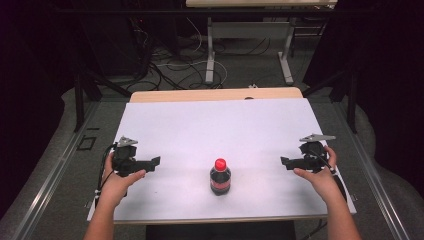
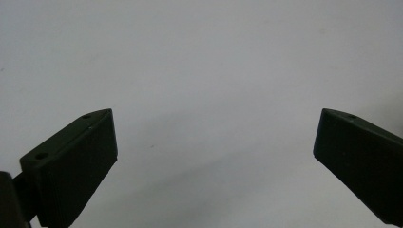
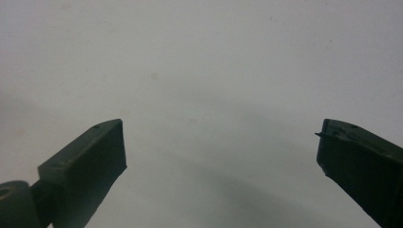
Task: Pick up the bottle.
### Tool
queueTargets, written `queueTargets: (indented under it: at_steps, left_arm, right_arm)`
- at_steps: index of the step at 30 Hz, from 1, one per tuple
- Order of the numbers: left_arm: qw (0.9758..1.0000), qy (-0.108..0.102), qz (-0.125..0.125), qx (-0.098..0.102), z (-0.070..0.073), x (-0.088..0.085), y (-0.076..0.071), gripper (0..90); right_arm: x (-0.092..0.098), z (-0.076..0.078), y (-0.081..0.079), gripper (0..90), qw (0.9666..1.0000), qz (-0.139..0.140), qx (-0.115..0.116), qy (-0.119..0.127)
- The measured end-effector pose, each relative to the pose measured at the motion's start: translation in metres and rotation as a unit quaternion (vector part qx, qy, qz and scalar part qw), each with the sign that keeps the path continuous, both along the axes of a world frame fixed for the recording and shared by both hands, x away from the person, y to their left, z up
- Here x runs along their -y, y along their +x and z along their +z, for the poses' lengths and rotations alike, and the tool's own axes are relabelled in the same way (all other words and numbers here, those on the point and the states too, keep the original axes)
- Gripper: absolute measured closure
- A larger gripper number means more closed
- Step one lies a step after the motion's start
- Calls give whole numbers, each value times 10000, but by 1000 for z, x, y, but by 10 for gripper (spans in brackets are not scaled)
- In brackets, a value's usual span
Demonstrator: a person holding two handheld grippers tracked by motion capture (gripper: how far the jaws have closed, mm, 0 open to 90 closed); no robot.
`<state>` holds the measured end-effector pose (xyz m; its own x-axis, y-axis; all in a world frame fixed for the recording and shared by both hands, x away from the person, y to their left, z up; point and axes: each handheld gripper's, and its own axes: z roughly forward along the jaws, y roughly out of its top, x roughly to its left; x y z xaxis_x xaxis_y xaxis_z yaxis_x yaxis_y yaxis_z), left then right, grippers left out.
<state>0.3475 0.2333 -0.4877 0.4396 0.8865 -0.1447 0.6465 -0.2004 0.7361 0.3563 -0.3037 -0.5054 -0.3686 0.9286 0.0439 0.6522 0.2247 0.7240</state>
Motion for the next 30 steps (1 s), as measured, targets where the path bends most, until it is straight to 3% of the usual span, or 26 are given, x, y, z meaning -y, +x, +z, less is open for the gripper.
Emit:
queueTargets:
  at_steps: [3, 7, 8, 9, 11, 13, 15, 17, 18, 21, 22, 23, 24, 25, 26, 29, 30]
  left_arm:
    - [9994, -120, -273, 162, 9, 14, -6, 8]
    - [9979, -132, -542, 322, 16, 25, -11, 9]
    - [9960, -136, -794, 378, 19, 34, -15, 12]
    - [9960, -136, -794, 378, 19, 34, -15, 14]
    - [9928, -85, -1124, 415, 23, 46, -20, 17]
    - [9916, -55, -1222, 419, 24, 50, -22, 24]
    - [9873, 18, -1509, 489, 25, 63, -26, 25]
    - [9864, -11, -1572, 487, 25, 67, -28, 30]
    - [9839, -36, -1678, 609, 23, 76, -31, 31]
    - [9821, -93, -1783, 593, 21, 84, -32, 37]
    - [9811, -227, -1841, 553, 18, 93, -35, 38]
    - [9792, -193, -1944, 542, 17, 96, -36, 39]
    - [9792, -193, -1944, 542, 17, 96, -36, 39]
    - [9772, -285, -2026, 559, 13, 105, -38, 40]
    - [9772, -285, -2026, 559, 13, 105, -38, 40]
    - [9728, -241, -2246, 521, 6, 119, -41, 40]
    - [9728, -241, -2246, 521, 6, 119, -41, 40]
  right_arm:
    - [-3, 8, -5, 24, 9999, 94, 90, 41]
    - [-10, 14, -9, 32, 9995, 233, 216, 52]
    - [-12, 15, -10, 33, 9993, 270, 273, 13]
    - [-12, 15, -10, 33, 9993, 270, 273, 13]
    - [-17, 17, -11, 38, 9990, 359, 274, 59]
    - [-20, 17, -12, 40, 9987, 404, 309, 42]
    - [-22, 17, -13, 41, 9986, 425, 322, 26]
    - [-25, 16, -13, 46, 9984, 450, 335, 34]
    - [-26, 16, -14, 47, 9983, 475, 324, 31]
    - [-31, 14, -14, 48, 9979, 566, 317, 57]
    - [-32, 14, -14, 48, 9979, 566, 321, 33]
    - [-34, 14, -14, 48, 9978, 590, 313, 61]
    - [-34, 14, -14, 48, 9975, 614, 337, 14]
    - [-35, 14, -14, 48, 9976, 602, 344, 18]
    - [-35, 13, -14, 48, 9975, 619, 346, 28]
    - [-36, 13, -14, 49, 9977, 590, 340, 13]
    - [-36, 13, -14, 49, 9976, 602, 346, 24]
